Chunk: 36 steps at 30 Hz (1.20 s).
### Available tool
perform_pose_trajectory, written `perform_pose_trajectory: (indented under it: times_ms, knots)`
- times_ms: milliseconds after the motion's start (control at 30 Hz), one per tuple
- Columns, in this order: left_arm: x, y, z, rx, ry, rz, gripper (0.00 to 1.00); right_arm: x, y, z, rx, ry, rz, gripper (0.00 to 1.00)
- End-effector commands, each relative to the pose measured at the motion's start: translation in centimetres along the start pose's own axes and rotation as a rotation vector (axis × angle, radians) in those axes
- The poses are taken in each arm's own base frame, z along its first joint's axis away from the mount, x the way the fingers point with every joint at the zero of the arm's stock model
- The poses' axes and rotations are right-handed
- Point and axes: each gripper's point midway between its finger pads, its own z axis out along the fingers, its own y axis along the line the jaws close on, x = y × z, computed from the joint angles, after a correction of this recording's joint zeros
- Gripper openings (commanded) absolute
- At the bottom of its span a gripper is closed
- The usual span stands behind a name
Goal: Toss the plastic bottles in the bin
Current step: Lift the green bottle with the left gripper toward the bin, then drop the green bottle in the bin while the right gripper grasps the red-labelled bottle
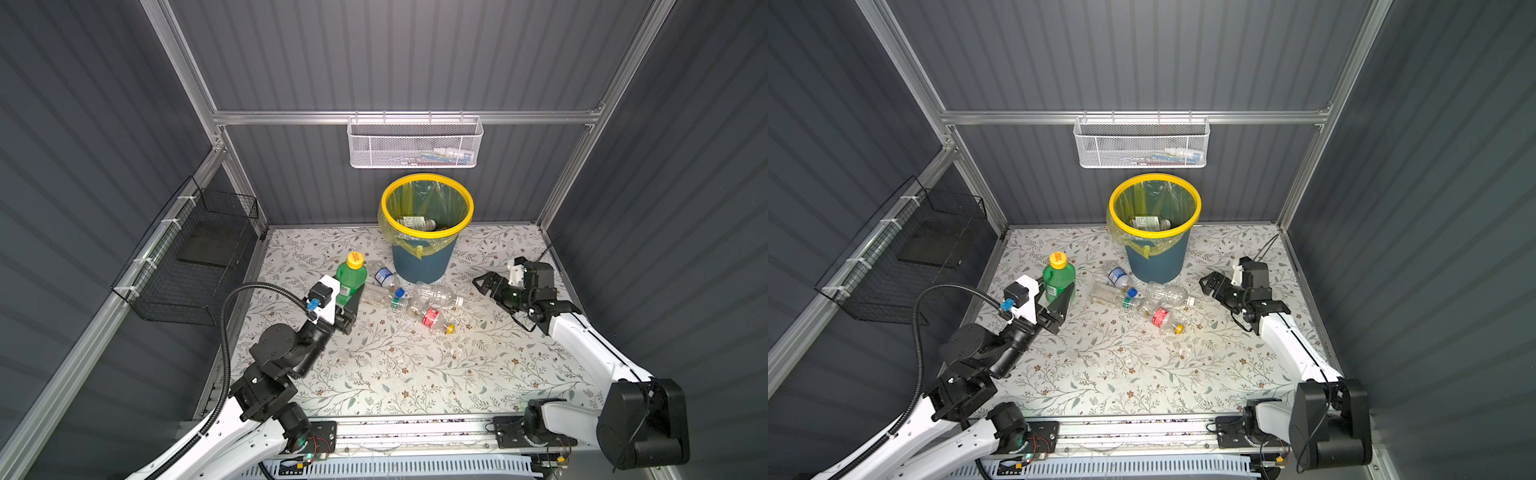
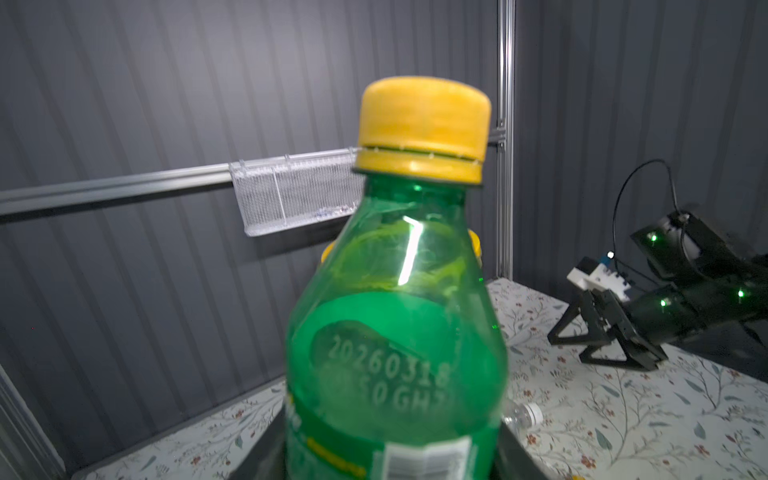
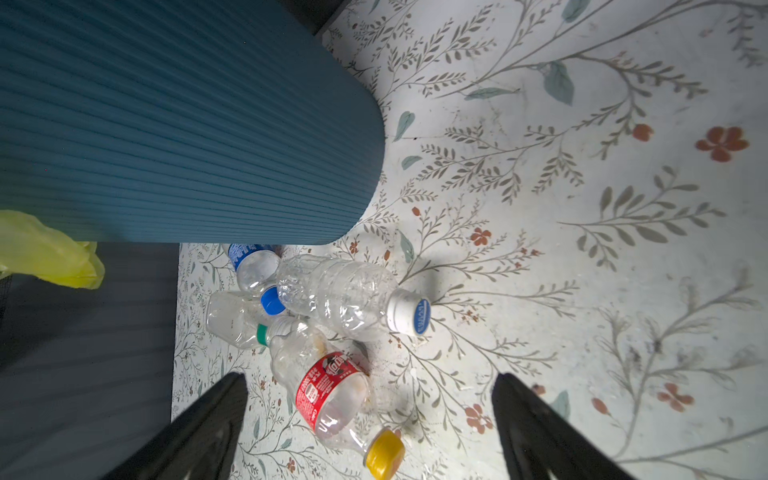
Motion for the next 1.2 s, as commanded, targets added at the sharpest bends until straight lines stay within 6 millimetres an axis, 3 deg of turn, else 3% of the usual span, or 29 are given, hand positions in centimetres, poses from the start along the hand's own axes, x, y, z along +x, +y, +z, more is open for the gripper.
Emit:
perform_pose_trajectory:
  times_ms: [0, 133, 233, 300, 367, 433, 533, 600, 800, 900, 1067, 1167]
  knots:
    - [-5.5, 0.5, 0.1, -0.01, -0.17, 0.048, 0.51, -0.7, 1.0, 0.2, 0.003, -0.018, -0.005, 0.94]
    - [-10.9, -0.4, 2.5, 0.021, -0.28, 0.077, 0.52, -0.6, 1.5, 0.6, -0.011, -0.015, -0.005, 0.93]
    - [-12.7, -1.2, 7.6, 0.007, -0.237, 0.104, 0.52, -0.5, 2.0, 0.8, -0.025, -0.017, -0.006, 0.93]
    - [-12.1, -1.6, 12.3, -0.031, -0.166, 0.109, 0.52, -0.3, 2.2, 1.0, -0.033, -0.016, -0.005, 0.93]
    - [-10.2, -0.5, 18.3, -0.038, -0.042, 0.039, 0.55, -0.1, 2.4, 1.2, -0.041, -0.015, -0.002, 0.93]
    - [-6.6, 0.6, 23.5, 0.0, 0.107, -0.103, 0.64, 0.2, 2.5, 1.3, -0.045, -0.009, -0.002, 0.93]
    - [-3.2, -0.1, 27.1, 0.012, 0.237, -0.133, 0.87, 0.7, 2.5, 1.0, -0.045, 0.0, -0.01, 0.93]
    - [-3.3, -0.5, 27.2, 0.035, 0.221, -0.146, 1.0, 1.1, 2.4, 0.5, -0.042, 0.0, -0.019, 0.94]
    - [-4.9, 1.8, 24.2, -0.058, 0.176, -0.117, 1.0, 2.0, 1.3, 0.7, 0.006, 0.024, -0.058, 0.94]
    - [-4.5, 2.9, 22.0, -0.101, 0.196, -0.093, 1.0, 2.5, 1.1, 1.0, 0.036, 0.058, -0.123, 0.94]
    - [-0.8, 5.3, 18.0, -0.192, 0.287, -0.092, 1.0, 3.6, 2.5, 0.8, 0.025, 0.125, -0.276, 0.94]
    - [3.9, 7.5, 15.1, -0.249, 0.376, -0.156, 1.0, 4.9, 3.9, 0.8, -0.004, 0.173, -0.394, 0.94]
